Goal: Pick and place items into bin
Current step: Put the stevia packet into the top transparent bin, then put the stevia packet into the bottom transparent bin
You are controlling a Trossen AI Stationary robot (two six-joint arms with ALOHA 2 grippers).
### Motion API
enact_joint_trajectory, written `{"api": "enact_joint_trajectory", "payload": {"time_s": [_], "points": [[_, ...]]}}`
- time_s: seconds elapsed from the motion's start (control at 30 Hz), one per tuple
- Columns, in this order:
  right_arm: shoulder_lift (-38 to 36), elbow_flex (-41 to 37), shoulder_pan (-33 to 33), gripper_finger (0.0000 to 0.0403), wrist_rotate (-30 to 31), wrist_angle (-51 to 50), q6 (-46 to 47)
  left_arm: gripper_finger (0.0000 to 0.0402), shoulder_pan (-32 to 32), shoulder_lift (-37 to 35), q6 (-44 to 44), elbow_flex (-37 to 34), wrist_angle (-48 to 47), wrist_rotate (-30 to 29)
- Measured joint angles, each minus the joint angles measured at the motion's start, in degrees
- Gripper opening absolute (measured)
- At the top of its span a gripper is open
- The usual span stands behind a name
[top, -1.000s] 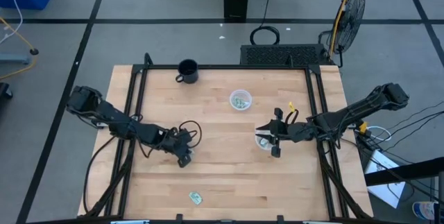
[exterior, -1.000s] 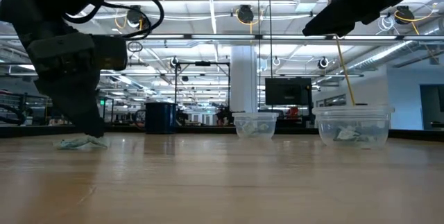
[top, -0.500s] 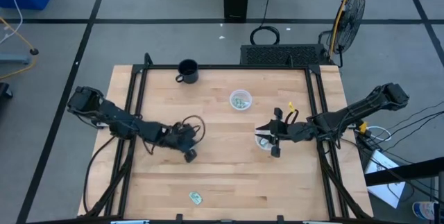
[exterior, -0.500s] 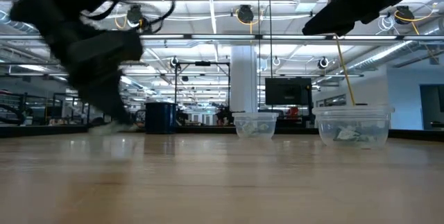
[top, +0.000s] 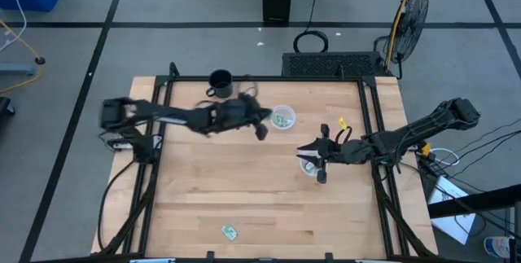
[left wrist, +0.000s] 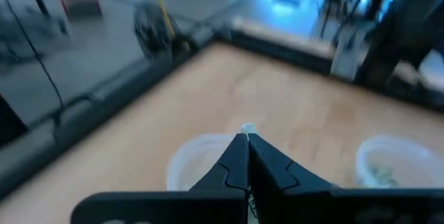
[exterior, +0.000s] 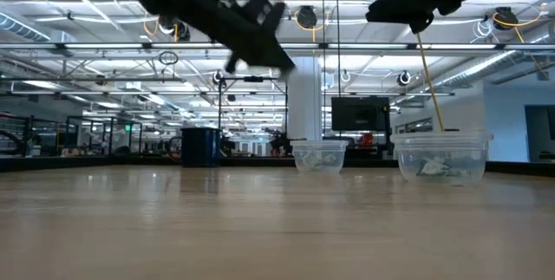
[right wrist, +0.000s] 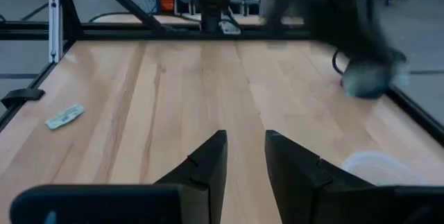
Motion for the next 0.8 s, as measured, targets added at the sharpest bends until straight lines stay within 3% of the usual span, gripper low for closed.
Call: {"api": "enact_joint_trajectory", "payload": {"time_s": [0.13,0.3,0.6,0.8], "points": [[0.0,0.0,-0.2,0.0091,0.0,1.6,-0.7,0.0005,2.6,11.4,-1.6,5.9,0.2,4.8],[0.0,0.0,-0.2,0.0091,0.0,1.3,-0.3,0.0005,4.9,21.9,-2.6,13.3,0.6,4.0],[0.0,0.0,-0.2,0.0091,-0.1,1.1,-0.7,0.0011,7.5,26.7,-2.5,19.7,-2.4,9.3],[0.0,0.0,-0.2,0.0091,-0.1,0.7,-0.8,0.0052,7.6,26.6,-0.8,20.0,-6.0,8.0]]}}
